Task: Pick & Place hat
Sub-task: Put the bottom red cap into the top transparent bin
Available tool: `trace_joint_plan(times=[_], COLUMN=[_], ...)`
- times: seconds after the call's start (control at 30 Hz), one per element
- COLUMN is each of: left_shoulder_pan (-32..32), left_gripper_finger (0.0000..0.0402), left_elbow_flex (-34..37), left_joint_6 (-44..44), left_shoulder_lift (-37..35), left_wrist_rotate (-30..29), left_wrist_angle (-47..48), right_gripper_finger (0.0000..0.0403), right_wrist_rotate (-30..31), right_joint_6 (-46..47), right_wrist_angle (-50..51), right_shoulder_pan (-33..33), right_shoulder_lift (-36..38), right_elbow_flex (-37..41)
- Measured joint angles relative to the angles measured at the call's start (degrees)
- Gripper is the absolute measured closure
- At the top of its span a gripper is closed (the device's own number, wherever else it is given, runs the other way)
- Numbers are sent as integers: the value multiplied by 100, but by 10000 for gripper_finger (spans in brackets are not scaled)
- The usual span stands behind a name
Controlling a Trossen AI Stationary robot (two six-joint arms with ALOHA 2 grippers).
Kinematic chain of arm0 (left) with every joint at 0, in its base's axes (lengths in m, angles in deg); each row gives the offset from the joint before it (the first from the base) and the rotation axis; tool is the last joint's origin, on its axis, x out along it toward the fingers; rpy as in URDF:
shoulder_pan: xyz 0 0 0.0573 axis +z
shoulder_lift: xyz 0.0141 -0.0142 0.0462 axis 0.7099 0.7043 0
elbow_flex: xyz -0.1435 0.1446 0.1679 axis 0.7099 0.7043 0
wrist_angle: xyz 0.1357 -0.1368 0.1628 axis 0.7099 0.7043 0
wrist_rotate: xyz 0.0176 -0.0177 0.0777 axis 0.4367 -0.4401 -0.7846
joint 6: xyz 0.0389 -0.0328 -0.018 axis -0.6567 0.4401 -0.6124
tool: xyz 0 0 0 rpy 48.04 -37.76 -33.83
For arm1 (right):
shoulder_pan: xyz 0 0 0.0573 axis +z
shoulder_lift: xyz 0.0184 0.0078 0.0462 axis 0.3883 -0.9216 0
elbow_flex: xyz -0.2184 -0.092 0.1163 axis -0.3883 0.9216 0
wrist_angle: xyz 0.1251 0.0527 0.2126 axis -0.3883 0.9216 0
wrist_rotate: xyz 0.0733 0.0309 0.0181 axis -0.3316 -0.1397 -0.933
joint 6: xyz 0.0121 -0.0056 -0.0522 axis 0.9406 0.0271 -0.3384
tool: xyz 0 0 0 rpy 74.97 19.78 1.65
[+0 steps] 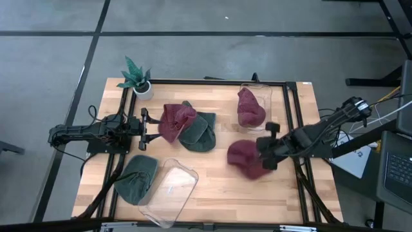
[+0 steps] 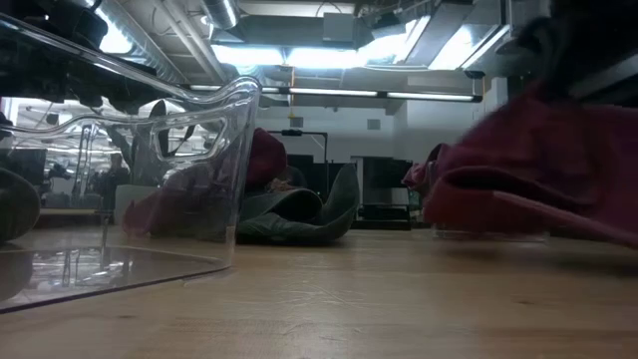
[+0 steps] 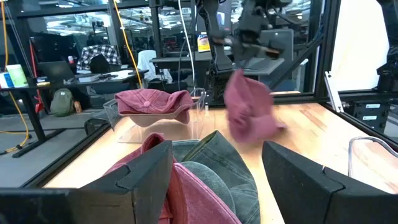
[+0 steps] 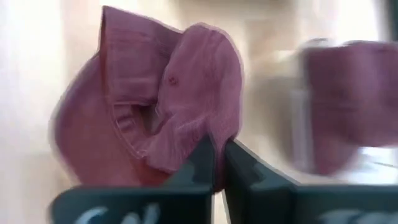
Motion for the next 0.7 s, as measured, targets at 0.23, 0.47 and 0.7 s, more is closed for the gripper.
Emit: trace_joint_plan(times=[0.23, 0.47, 0.7], left_shoulder_pan=[-2, -2, -2], left_gripper_finger=[156, 156, 156], left_elbow_flex=[0, 0, 1], left_joint_6=[0, 0, 0], left_shoulder_lift=[1, 1, 1], left_wrist_rotate=[-1, -2, 0], left_wrist_angle=[-1, 0, -1], right_gripper_finger=[391, 390, 388], right_wrist_rotate=[1321, 842, 175], right_joint_6=[-439, -383, 180], right_wrist_angle=[1275, 902, 94], right_shoulder_pan=[-62, -51, 150], right_shoulder_lift=[-86, -654, -1162], right_elbow_flex=[-741, -187, 46])
